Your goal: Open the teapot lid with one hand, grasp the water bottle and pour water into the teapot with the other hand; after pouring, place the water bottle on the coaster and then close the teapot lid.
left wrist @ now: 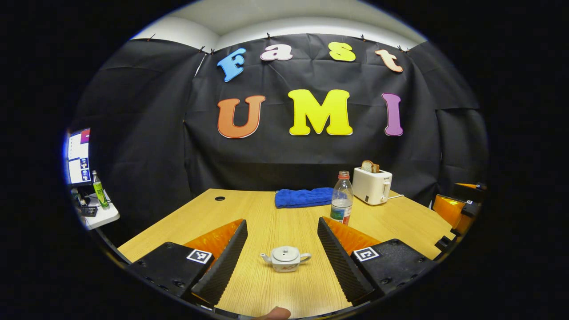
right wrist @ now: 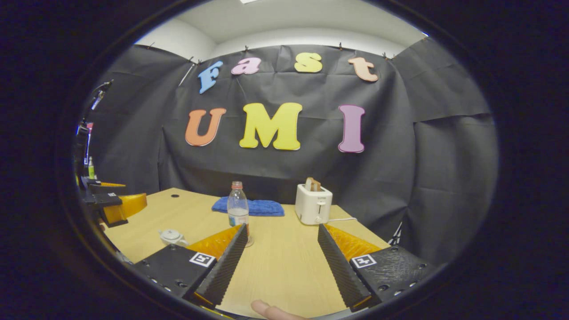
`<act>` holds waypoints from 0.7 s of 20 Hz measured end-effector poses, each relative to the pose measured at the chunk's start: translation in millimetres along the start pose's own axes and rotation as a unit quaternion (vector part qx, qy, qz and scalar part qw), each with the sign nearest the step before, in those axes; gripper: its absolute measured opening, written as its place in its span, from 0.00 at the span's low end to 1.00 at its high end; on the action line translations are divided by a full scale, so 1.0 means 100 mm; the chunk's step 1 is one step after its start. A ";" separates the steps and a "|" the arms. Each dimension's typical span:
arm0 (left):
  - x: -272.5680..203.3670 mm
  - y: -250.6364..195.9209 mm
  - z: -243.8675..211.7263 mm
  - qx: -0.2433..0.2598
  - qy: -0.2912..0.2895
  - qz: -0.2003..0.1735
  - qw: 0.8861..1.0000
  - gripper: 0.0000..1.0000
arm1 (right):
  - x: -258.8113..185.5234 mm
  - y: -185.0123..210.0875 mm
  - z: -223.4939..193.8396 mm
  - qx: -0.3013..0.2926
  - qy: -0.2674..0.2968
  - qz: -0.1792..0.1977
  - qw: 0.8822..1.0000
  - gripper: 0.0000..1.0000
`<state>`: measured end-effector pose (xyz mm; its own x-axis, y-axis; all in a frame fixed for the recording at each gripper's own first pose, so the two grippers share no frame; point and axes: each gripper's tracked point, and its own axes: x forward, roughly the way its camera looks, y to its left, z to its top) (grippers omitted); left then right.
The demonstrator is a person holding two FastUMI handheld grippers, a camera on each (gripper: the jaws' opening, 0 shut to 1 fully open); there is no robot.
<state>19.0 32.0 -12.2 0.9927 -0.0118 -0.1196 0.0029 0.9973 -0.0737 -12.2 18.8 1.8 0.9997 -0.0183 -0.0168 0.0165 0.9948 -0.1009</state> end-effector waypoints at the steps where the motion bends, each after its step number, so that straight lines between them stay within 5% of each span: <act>1: 0.01 -0.01 -0.01 0.003 0.001 0.000 1.000 0.99 | 0.01 0.00 -0.02 -0.003 0.001 -0.001 1.000 0.98; 14: 0.02 -0.06 -0.06 0.009 0.001 -0.006 1.000 0.99 | 0.08 0.08 -0.23 0.004 0.030 0.025 0.999 0.98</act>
<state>20.4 25.3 -17.5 0.9923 -0.0237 -0.1217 0.0168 0.9982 -0.0575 -4.2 24.3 -21.7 0.9964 0.0249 -0.0805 -0.0322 0.9954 -0.0903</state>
